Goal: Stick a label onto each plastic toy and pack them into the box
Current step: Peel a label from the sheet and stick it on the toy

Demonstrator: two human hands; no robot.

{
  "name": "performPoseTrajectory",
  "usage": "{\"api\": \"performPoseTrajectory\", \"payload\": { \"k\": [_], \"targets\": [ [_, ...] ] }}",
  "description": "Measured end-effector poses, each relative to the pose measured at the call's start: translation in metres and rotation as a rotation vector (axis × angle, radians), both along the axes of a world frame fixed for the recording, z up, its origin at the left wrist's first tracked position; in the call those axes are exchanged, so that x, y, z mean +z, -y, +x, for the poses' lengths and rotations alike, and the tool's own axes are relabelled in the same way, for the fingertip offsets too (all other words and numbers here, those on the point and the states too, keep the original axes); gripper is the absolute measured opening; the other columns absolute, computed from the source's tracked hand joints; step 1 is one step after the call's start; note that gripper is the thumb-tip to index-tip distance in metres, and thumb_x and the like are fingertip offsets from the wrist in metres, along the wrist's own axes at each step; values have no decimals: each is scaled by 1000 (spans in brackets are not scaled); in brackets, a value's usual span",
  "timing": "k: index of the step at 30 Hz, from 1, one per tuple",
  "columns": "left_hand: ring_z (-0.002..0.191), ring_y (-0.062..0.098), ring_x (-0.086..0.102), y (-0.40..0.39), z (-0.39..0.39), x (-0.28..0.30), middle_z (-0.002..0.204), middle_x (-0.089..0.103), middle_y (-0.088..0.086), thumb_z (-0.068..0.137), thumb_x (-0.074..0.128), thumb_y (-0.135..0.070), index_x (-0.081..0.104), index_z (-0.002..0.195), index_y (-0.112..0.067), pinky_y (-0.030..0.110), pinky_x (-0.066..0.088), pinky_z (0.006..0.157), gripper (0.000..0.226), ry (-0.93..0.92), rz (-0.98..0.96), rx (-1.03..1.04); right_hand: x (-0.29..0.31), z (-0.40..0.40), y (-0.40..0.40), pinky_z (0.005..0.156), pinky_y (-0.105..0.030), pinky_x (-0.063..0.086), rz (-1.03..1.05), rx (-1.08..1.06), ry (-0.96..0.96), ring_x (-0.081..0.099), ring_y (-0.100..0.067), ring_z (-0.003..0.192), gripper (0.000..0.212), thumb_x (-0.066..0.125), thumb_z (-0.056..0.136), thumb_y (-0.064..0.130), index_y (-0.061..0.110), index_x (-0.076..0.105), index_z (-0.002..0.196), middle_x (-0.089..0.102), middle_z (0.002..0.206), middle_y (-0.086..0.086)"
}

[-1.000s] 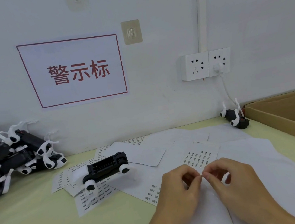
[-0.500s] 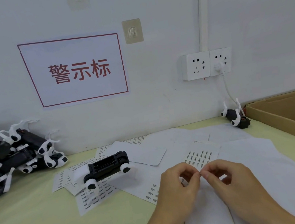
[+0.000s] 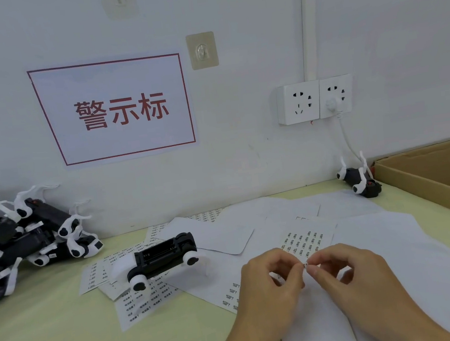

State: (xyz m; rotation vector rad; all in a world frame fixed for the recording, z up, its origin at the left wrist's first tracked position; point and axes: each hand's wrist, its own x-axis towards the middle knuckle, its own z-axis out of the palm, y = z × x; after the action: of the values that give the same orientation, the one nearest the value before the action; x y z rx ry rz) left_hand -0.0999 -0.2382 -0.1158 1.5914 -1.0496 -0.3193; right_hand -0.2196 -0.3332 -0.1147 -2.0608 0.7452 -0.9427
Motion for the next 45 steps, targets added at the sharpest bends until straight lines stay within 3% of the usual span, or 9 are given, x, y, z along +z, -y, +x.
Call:
{"api": "performPoseTrajectory", "payload": {
  "k": [3,24,27,31,33,36,39,42,45],
  "targets": [
    [71,14,67,0,-1,1,73,72,-1,88,66,-10,73,78,-14,22,49,62,14,16,6,-4,-1,0,0,59,-13,45,-19,7,-15,62,-3,71,24,80,78,11,30,72,66,68,70,18],
    [58,4,61,2,1,-4,65,69,-4,89,70,-12,75,76,-20,22,51,60,16,47,-60,88,2,-2,-5,59,-23,47,-177,-2,60,61,-10,73,33,78,73,-2,28,67,65,66,71,13],
    [61,7,55,0,-2,-5,65,62,-5,92,62,-21,68,75,-19,16,40,58,19,294,-150,164,2,-1,-1,56,-19,46,-131,-27,79,61,-9,71,30,77,75,-1,27,68,65,66,69,13],
    [52,11,41,-4,-14,0,58,46,-6,86,52,-23,57,67,-13,28,35,42,22,779,-287,192,-2,0,2,53,-14,43,2,7,14,57,-3,57,25,75,80,3,24,70,67,68,69,9],
    [52,12,43,-6,-16,8,59,47,-7,84,53,-23,59,68,-14,28,34,39,19,873,-297,211,-2,0,2,54,-15,43,24,16,-3,57,-4,58,23,75,80,4,23,70,68,68,70,9],
    [66,12,52,-9,-6,26,68,53,-10,82,49,-24,63,80,-16,28,44,45,16,830,-147,257,0,0,2,54,-15,44,-2,2,0,59,-6,64,24,74,80,2,22,69,68,68,72,9],
    [89,9,50,-13,19,45,87,53,-13,82,48,-17,63,98,-20,29,49,67,23,743,7,322,0,1,1,53,-13,43,-19,-4,-4,58,-3,64,26,74,79,0,21,68,66,67,71,12],
    [103,9,43,-26,56,62,103,49,-13,83,50,-8,54,114,-26,28,42,88,36,747,132,346,-2,1,2,54,-13,43,-20,-3,-9,58,-4,66,26,75,79,0,22,68,65,66,73,12],
    [105,13,40,-45,92,73,111,45,-12,82,51,-13,37,121,-33,29,30,90,46,732,388,373,-2,2,2,53,-14,43,-21,-5,-17,58,-4,66,27,74,79,0,22,67,66,67,74,12]
  ]
}}
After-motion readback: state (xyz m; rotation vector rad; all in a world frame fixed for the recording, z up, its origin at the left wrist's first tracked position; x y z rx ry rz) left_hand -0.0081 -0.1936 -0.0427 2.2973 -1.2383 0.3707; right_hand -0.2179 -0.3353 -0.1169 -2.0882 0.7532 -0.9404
